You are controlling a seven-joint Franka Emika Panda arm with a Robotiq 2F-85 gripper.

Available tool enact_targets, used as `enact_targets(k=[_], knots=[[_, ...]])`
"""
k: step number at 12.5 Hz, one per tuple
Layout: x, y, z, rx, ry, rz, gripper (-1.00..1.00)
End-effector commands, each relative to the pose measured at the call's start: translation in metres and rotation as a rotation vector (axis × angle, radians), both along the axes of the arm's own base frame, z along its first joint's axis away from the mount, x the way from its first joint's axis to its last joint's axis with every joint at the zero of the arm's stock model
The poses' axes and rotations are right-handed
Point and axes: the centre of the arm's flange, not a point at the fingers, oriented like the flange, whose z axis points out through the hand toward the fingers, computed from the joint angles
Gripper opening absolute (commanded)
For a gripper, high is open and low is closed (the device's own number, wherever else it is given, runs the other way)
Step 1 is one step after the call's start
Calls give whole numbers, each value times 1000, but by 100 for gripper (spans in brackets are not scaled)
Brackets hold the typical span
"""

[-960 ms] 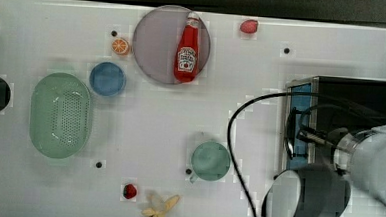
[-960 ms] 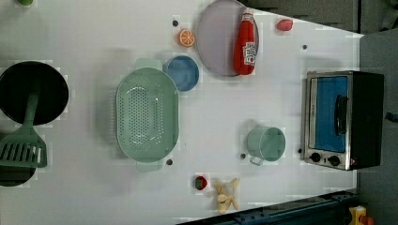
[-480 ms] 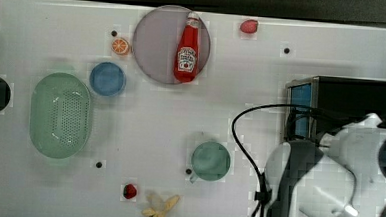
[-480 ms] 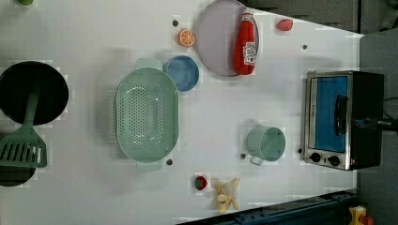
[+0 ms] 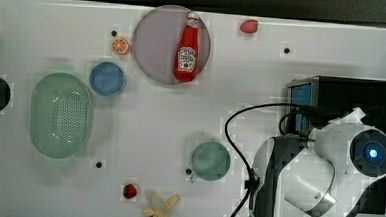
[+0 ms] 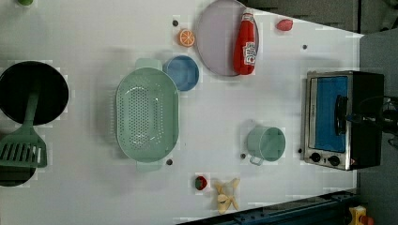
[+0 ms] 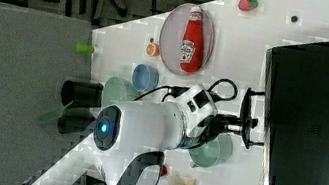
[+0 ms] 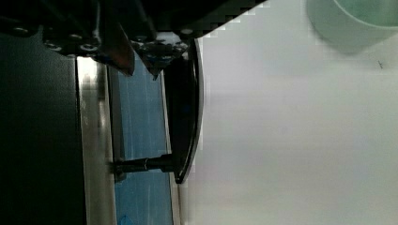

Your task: Flap open oven.

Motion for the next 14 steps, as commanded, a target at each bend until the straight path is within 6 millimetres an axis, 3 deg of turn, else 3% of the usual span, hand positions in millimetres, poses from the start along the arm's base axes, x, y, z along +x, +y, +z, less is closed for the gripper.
enact_targets(k=[1, 8, 14], knots=[[2, 0, -12, -12, -11, 38, -65], [20, 47, -24, -140, 51, 89, -65], [24, 111, -50, -226, 87, 93, -65]])
